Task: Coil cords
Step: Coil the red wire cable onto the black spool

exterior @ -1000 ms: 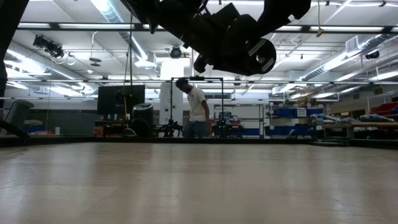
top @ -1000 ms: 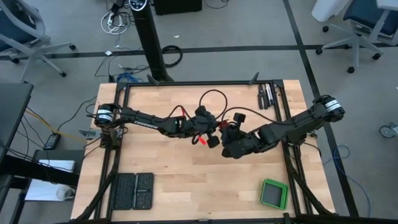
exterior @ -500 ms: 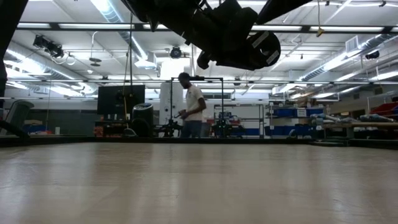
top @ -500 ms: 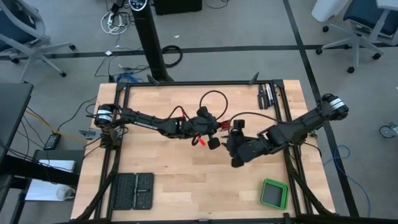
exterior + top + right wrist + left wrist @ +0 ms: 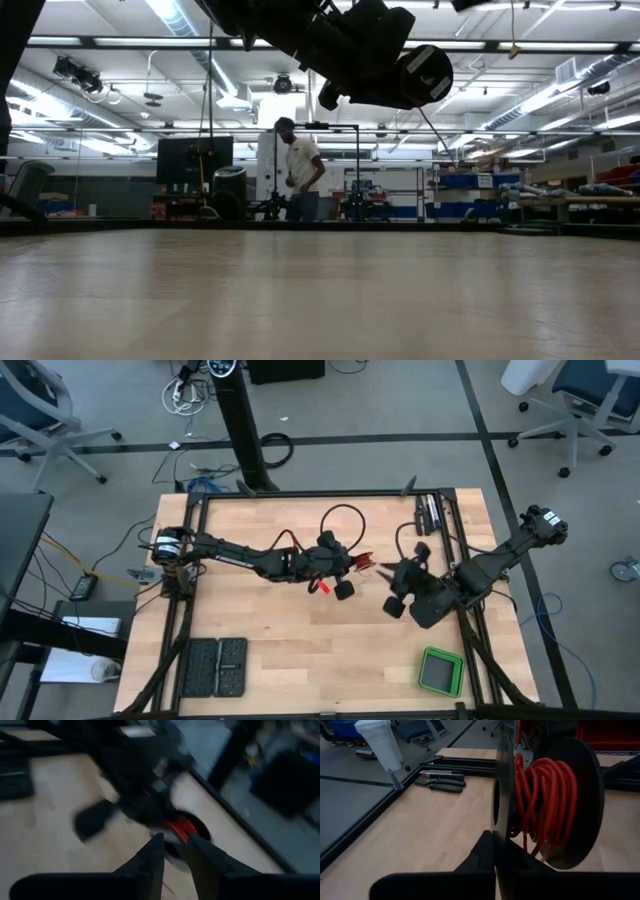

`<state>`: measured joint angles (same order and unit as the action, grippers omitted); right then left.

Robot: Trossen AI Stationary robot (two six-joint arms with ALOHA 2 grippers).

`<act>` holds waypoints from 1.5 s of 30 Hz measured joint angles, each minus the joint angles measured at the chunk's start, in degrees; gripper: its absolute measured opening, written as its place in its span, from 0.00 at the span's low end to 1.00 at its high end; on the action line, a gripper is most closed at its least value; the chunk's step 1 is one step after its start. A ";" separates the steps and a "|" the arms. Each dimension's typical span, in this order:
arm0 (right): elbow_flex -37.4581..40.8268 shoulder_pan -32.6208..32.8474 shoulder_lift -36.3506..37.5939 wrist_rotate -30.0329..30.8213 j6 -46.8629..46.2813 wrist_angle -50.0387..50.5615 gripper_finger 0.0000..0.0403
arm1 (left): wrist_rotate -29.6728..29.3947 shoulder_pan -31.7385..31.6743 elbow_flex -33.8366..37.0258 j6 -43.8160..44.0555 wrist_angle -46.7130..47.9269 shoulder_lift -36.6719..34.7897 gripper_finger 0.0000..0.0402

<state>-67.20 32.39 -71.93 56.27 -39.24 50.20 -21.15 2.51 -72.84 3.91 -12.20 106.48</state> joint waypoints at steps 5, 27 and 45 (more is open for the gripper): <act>0.28 -0.05 0.30 -7.02 -13.55 12.06 0.18 | 0.37 0.23 0.00 0.21 0.03 -0.02 0.00; 36.83 -1.41 0.07 -5.99 1.17 -43.64 0.25 | 2.00 0.67 0.00 0.84 -3.05 -0.02 0.00; 40.70 -8.58 0.07 -17.46 12.86 -62.47 0.29 | 2.60 0.89 0.00 0.87 -3.68 -0.02 0.00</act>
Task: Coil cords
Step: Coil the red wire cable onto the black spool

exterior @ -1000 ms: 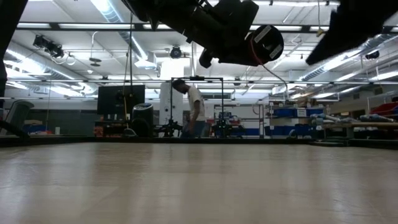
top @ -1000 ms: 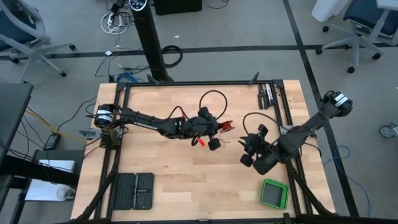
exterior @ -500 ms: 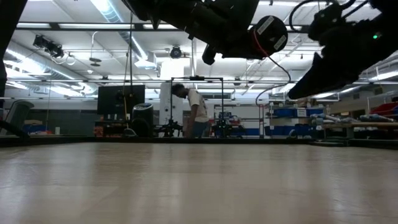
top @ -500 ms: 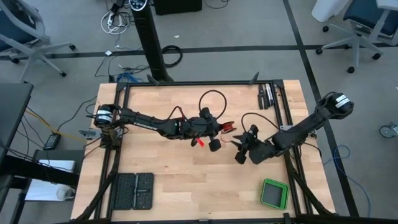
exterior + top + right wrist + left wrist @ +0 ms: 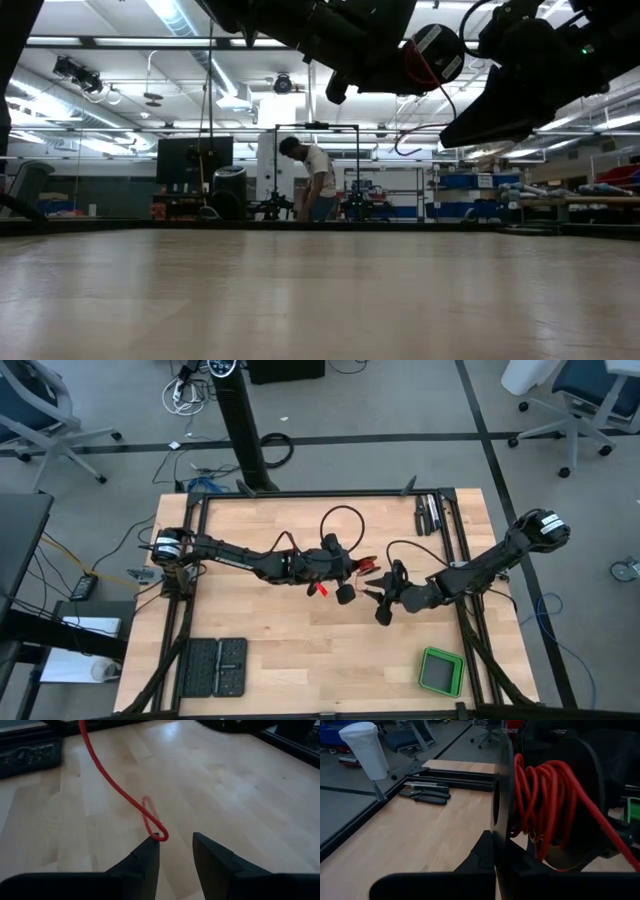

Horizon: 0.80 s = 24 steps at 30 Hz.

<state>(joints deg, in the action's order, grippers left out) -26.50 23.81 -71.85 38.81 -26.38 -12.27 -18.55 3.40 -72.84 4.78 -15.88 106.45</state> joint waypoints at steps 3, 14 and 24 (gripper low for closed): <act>0.00 0.00 0.00 -2.78 0.03 -0.07 0.28 | 0.00 0.00 0.00 0.00 0.04 0.00 0.00; 0.00 -0.25 0.00 -4.11 1.49 -0.21 0.27 | 0.00 0.04 0.00 0.00 0.27 0.00 0.00; 0.00 -0.33 0.00 -4.00 2.56 -3.01 0.27 | -0.02 0.04 0.00 0.00 0.30 0.00 0.00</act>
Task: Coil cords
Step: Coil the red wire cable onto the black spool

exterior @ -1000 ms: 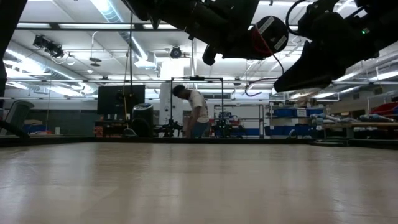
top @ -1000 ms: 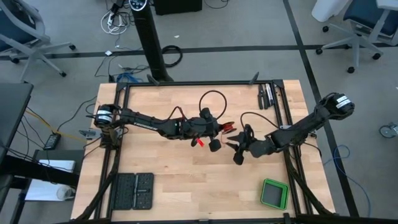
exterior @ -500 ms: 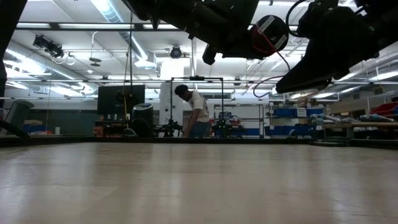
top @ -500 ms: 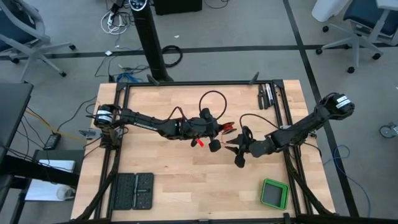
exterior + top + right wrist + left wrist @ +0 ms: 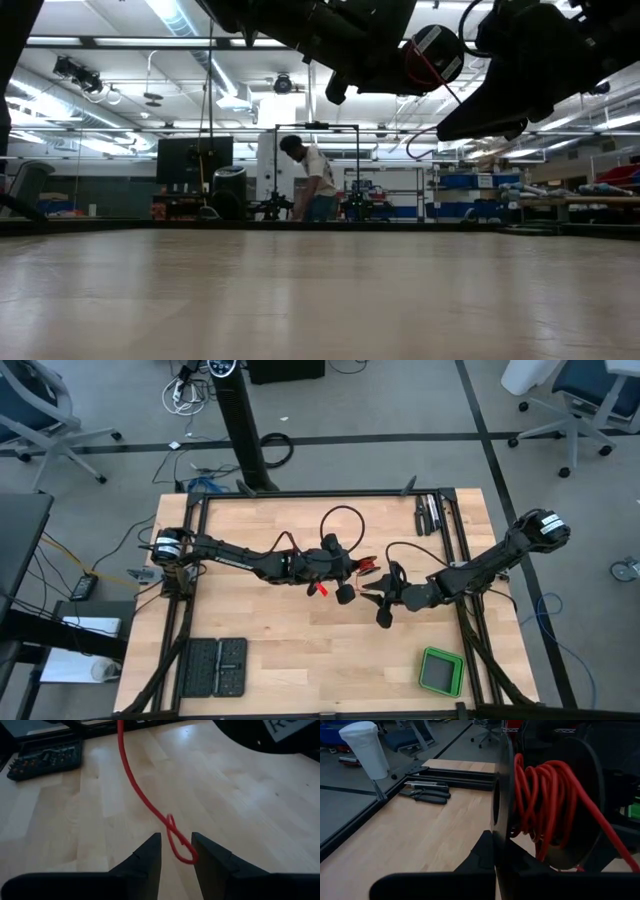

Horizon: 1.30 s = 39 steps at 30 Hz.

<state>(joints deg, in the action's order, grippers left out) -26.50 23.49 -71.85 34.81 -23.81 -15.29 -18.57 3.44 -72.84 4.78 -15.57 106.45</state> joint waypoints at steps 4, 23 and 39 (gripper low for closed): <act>0.00 0.00 0.00 0.34 0.02 -0.09 0.24 | 0.01 0.00 0.00 0.00 0.00 0.00 0.00; -0.56 0.13 2.03 4.68 -7.51 15.53 0.01 | 0.80 0.00 0.00 -0.01 1.09 0.00 0.00; -8.33 -3.07 5.99 0.69 -1.16 20.81 0.00 | 4.59 -0.04 -0.02 3.15 -2.84 0.00 0.00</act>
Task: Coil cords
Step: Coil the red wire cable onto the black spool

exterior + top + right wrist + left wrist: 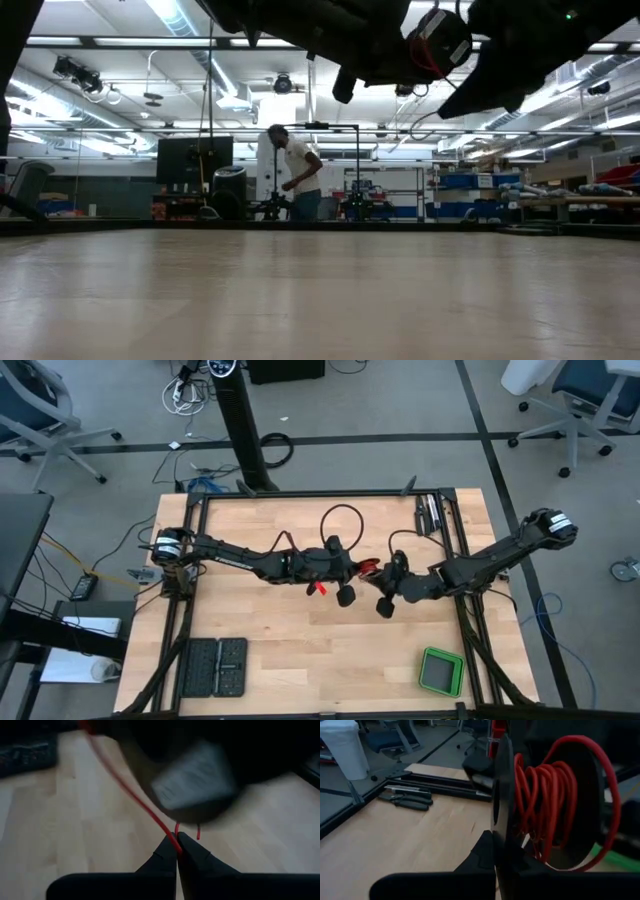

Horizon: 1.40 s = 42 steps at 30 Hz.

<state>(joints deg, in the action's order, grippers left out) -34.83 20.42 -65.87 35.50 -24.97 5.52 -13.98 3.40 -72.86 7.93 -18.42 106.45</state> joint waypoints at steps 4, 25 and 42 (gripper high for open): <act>-0.02 -0.99 -3.36 0.23 1.01 -4.43 0.00 | -0.22 -0.01 0.07 1.63 -1.45 0.04 0.00; -7.45 3.85 -4.39 13.36 6.34 -0.90 0.01 | -3.31 0.02 -0.22 3.25 -6.33 0.61 0.00; -10.15 7.29 -4.32 18.75 10.05 2.33 0.00 | -5.75 0.00 -0.05 4.76 -6.84 0.74 0.00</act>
<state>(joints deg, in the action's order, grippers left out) -44.98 27.71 -70.19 54.25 -14.92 7.85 -19.73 3.40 -72.91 12.69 -25.26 107.20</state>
